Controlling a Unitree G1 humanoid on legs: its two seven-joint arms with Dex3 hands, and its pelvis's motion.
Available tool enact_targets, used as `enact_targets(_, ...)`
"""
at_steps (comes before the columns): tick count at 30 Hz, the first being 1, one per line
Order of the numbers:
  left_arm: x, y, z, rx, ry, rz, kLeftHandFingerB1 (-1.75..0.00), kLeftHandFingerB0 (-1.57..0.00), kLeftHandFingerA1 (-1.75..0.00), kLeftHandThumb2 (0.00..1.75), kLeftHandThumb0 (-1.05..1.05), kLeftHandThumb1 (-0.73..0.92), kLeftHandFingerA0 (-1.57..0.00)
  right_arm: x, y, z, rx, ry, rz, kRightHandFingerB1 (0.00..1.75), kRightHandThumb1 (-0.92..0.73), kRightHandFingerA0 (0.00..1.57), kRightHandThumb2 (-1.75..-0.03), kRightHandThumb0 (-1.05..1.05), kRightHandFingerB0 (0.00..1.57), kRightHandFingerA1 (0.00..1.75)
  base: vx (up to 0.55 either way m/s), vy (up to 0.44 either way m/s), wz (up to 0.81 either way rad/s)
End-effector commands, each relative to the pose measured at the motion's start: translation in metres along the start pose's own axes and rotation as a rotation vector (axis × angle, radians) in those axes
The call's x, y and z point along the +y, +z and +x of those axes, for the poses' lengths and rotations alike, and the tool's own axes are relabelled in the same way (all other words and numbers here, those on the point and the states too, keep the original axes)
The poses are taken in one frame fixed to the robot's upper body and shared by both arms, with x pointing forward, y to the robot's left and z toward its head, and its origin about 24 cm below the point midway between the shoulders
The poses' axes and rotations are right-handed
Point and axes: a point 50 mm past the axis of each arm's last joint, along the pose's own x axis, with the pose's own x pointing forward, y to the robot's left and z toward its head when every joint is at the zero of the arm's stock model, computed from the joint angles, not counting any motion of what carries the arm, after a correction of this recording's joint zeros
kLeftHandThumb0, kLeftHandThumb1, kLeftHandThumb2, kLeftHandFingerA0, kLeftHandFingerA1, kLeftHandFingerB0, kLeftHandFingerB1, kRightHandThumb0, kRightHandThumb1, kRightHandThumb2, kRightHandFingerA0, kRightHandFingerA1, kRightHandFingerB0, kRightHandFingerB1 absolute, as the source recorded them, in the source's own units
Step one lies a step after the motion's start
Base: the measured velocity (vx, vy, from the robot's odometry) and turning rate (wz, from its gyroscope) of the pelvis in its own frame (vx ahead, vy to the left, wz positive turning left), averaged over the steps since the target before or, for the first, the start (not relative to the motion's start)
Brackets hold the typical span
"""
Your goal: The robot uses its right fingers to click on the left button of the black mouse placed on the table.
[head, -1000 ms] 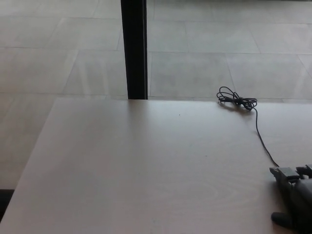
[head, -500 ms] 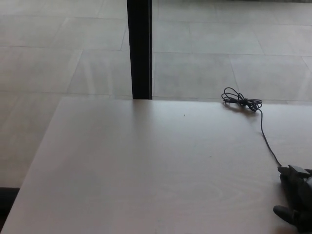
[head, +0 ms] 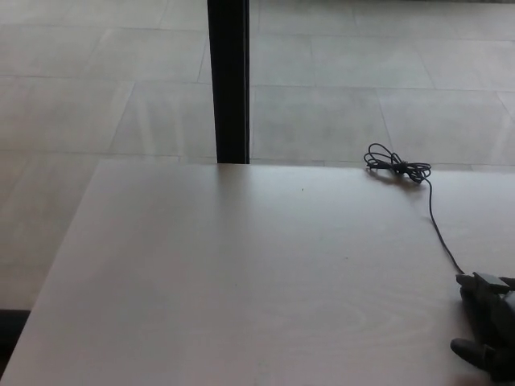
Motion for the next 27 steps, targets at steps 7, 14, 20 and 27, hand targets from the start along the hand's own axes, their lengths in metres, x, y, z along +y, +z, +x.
enact_targets(7,0.001,0.01,0.001,-0.047,0.014,-0.011,-0.45,-0.63,-0.53,0.84,-0.92,0.92,-0.75,0.043,-0.032,-0.032,0.145,0.187,-0.011,0.45,-0.87,0.35,-0.65,-0.71,0.44,0.56,0.0,0.0,0.0)
enact_targets(14,0.004,0.009,0.001,-0.037,0.021,-0.015,-0.44,-0.63,-0.54,0.83,-0.95,0.92,-0.77,0.033,-0.041,-0.026,0.232,0.161,0.106,0.62,-0.9,0.61,-0.66,-0.74,0.58,1.1,0.0,0.0,0.0)
enact_targets(20,0.006,0.005,0.0,-0.032,0.011,-0.007,-0.45,-0.54,-0.55,0.88,-0.96,0.92,-0.71,-0.025,-0.028,0.011,0.206,-0.012,0.293,0.6,-0.87,0.48,-0.69,-0.75,0.59,1.4,0.0,0.0,0.0)
enact_targets(27,0.009,0.003,-0.002,-0.025,0.007,-0.002,-0.46,-0.55,-0.56,0.86,-0.98,0.91,-0.74,-0.14,0.008,0.049,0.081,-0.3,0.498,0.53,-0.66,0.76,-1.08,-0.58,0.31,1.06,0.0,0.0,0.0)
